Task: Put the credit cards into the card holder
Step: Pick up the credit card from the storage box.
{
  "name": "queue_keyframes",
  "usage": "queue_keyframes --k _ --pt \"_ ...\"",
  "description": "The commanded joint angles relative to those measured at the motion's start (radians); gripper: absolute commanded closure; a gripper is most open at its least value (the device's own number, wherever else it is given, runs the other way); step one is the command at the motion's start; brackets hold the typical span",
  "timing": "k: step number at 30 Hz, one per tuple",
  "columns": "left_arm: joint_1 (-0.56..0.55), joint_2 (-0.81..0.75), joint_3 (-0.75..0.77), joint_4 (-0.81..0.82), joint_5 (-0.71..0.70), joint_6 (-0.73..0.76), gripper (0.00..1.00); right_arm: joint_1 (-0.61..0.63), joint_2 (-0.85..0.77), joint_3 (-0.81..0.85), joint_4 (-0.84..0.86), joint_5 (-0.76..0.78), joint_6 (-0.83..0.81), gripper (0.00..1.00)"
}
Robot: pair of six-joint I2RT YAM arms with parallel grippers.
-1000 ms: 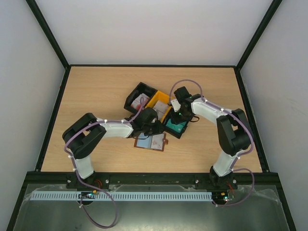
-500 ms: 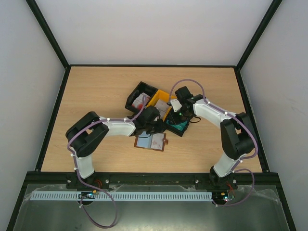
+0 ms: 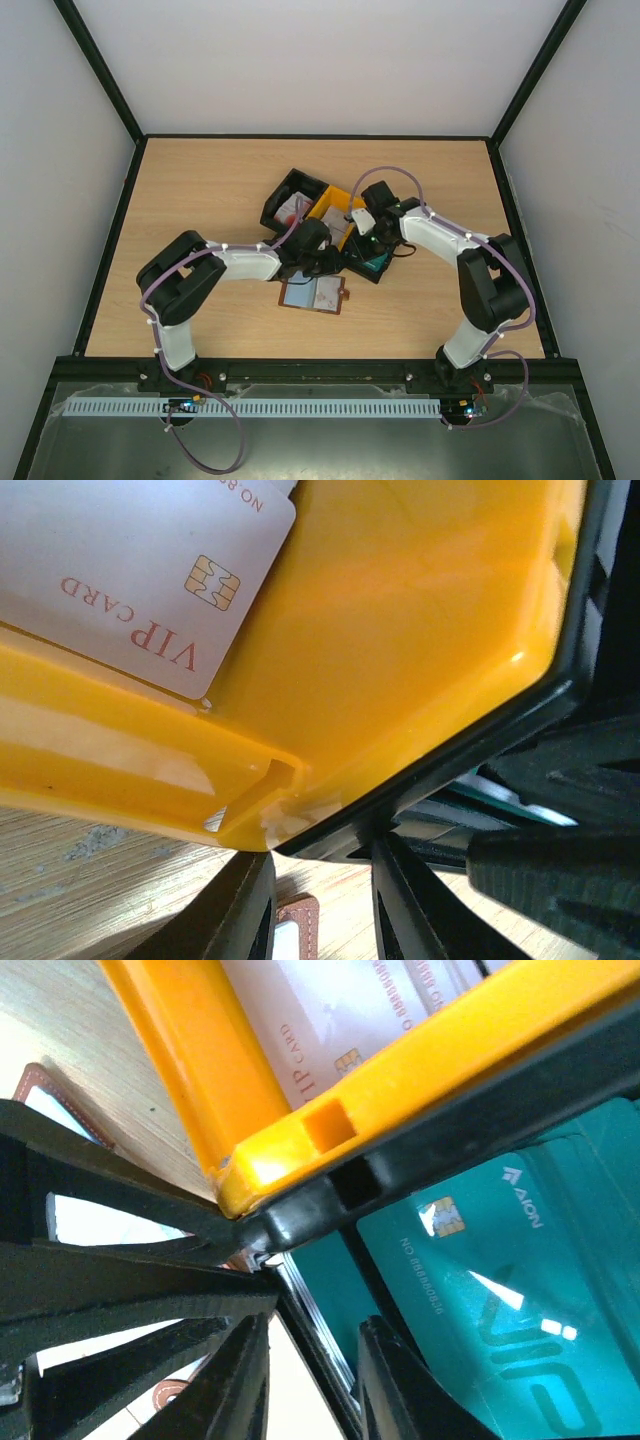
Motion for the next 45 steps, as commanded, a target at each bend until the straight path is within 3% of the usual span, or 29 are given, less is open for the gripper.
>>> queue_keyframes --k 1,22,34,45 --pt "0.019 0.021 0.028 0.005 -0.01 0.017 0.71 0.023 0.021 -0.034 -0.037 0.023 0.007 0.72" --pt "0.056 -0.18 -0.01 -0.084 -0.021 0.083 0.65 0.06 0.07 0.007 -0.042 0.093 -0.008 0.53" --pt "0.085 -0.186 -0.043 -0.087 -0.014 0.082 0.65 0.088 0.001 0.003 -0.051 0.105 -0.022 0.57" --pt "0.097 -0.176 -0.054 -0.084 -0.01 0.08 0.65 0.088 -0.006 -0.005 -0.047 0.125 -0.015 0.72"
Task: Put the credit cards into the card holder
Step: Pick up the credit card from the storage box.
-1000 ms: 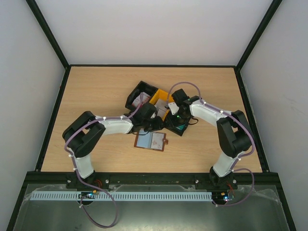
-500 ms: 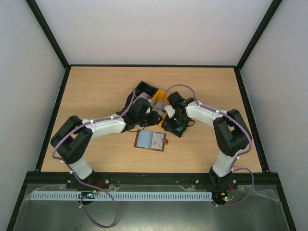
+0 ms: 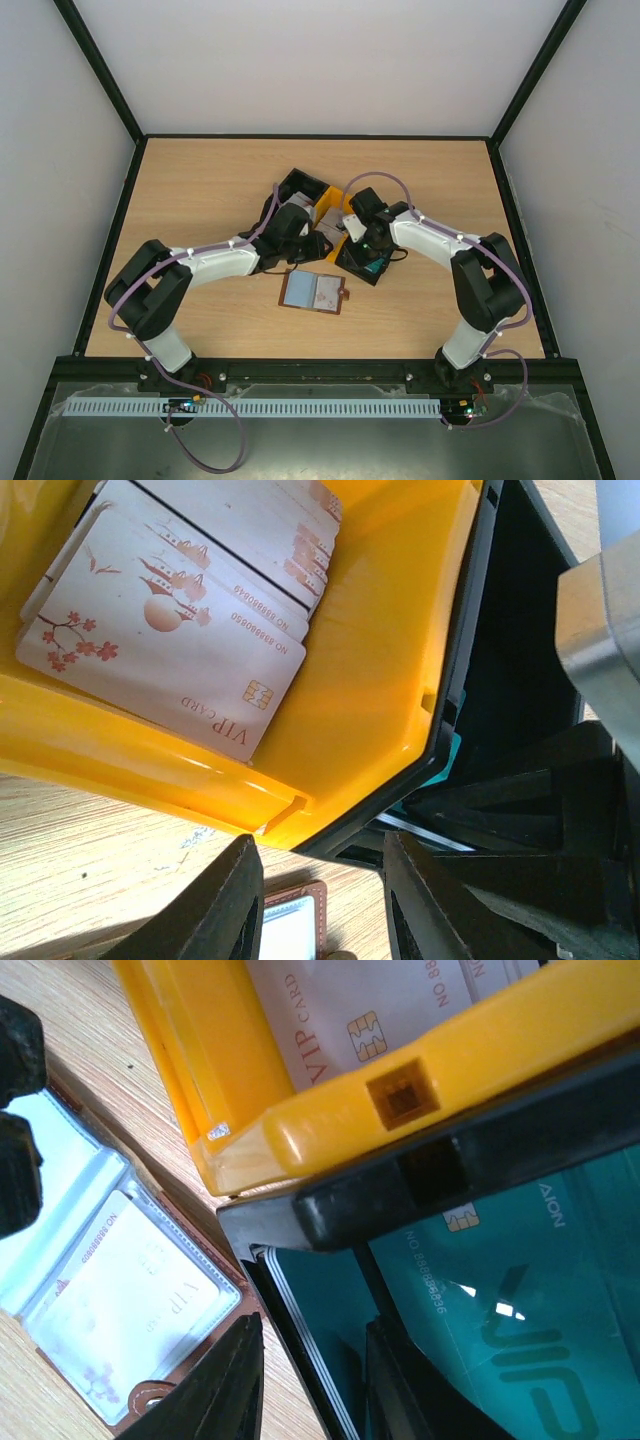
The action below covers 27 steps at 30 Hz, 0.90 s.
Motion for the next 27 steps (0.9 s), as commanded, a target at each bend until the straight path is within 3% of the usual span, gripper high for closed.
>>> queue_keyframes --k 1,6,13,16,21,27 --pt "0.007 0.0 -0.019 -0.009 -0.004 0.013 0.65 0.005 -0.02 -0.005 -0.029 0.034 -0.002 0.72" --pt "0.009 0.007 -0.019 -0.007 -0.003 0.014 0.65 0.005 -0.003 -0.028 -0.015 0.062 0.002 0.53" --pt "0.012 0.014 -0.022 -0.005 0.002 0.017 0.65 0.022 0.036 -0.031 -0.02 0.089 -0.001 0.51" --pt "0.015 0.017 -0.023 -0.002 0.009 0.018 0.65 0.024 0.013 -0.029 -0.022 0.079 -0.005 0.57" --pt "0.016 0.017 -0.024 0.0 0.012 0.019 0.65 0.025 -0.044 -0.031 -0.028 0.052 -0.018 0.79" --pt "0.017 0.012 -0.024 -0.006 0.005 0.023 0.65 0.025 -0.06 -0.032 -0.029 0.069 -0.02 0.87"
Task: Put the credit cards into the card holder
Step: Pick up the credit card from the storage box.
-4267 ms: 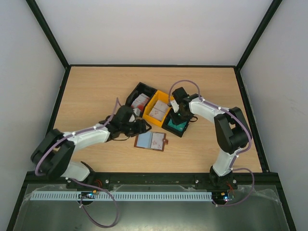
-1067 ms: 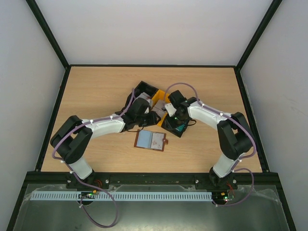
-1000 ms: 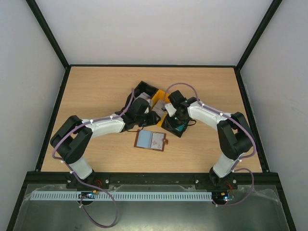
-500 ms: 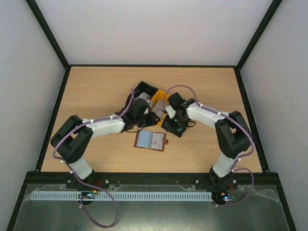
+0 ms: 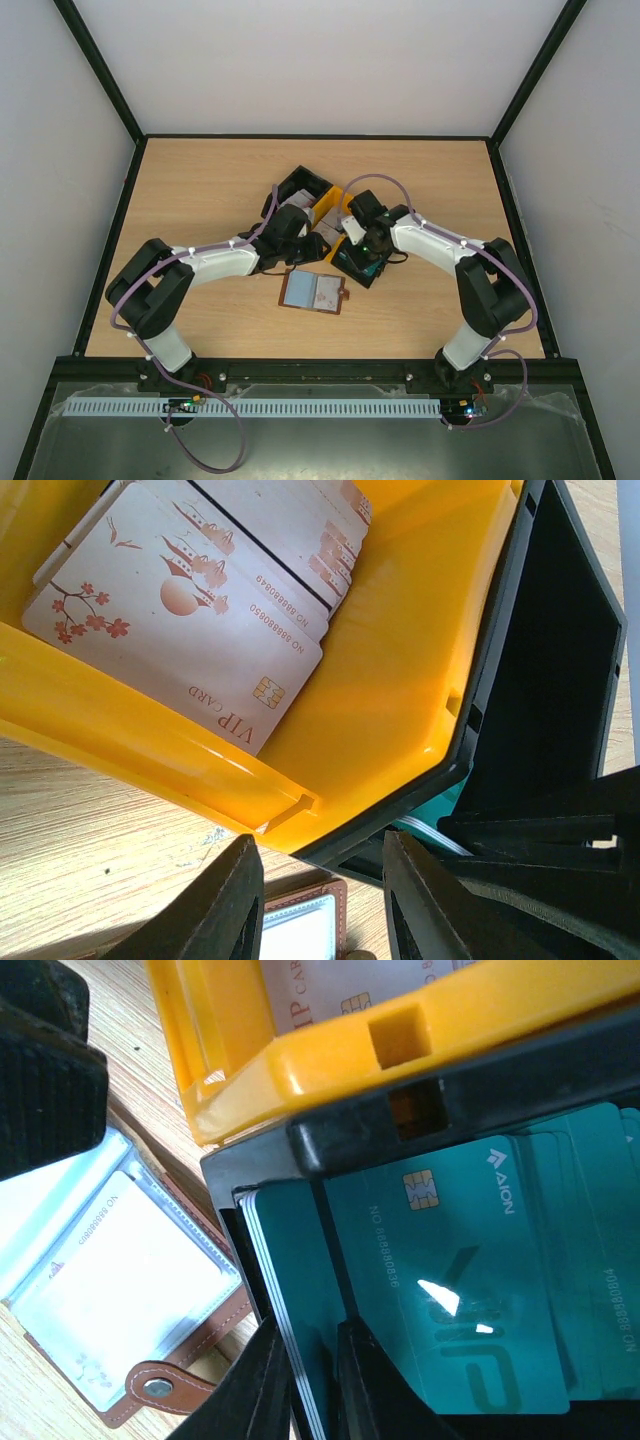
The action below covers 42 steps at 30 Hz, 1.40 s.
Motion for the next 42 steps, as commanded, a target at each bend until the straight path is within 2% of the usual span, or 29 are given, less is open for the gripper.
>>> queue_keyframes --k 1,8,16,20,23,28,33,37,42 --pt "0.005 0.003 -0.01 -0.006 0.002 0.018 0.65 0.004 -0.023 -0.008 -0.03 0.026 -0.003 0.87" --pt "0.005 0.0 -0.01 -0.005 0.007 0.017 0.65 0.004 -0.045 -0.009 -0.021 0.072 0.005 0.98" --pt "0.005 -0.024 -0.008 0.016 0.013 0.016 0.62 0.004 -0.122 -0.007 0.009 0.178 0.029 0.98" --pt "0.007 -0.059 -0.015 0.034 0.007 0.014 0.57 0.004 -0.17 0.014 0.018 0.205 0.051 0.98" --pt "0.01 -0.107 -0.021 0.053 0.005 0.012 0.48 0.002 -0.201 0.035 0.02 0.22 0.087 0.98" --pt "0.022 -0.203 -0.025 0.089 0.037 0.0 0.27 -0.001 -0.244 0.106 0.031 0.237 0.308 0.98" --pt "0.039 -0.296 -0.046 0.112 0.101 -0.028 0.08 -0.003 -0.359 0.039 0.178 0.112 0.602 0.98" --pt "0.049 -0.339 -0.069 0.118 0.168 -0.061 0.06 -0.003 -0.426 -0.041 0.277 -0.01 0.842 0.98" --pt "0.048 -0.385 -0.114 0.16 0.262 -0.104 0.07 -0.003 -0.536 -0.228 0.557 -0.174 1.132 0.98"
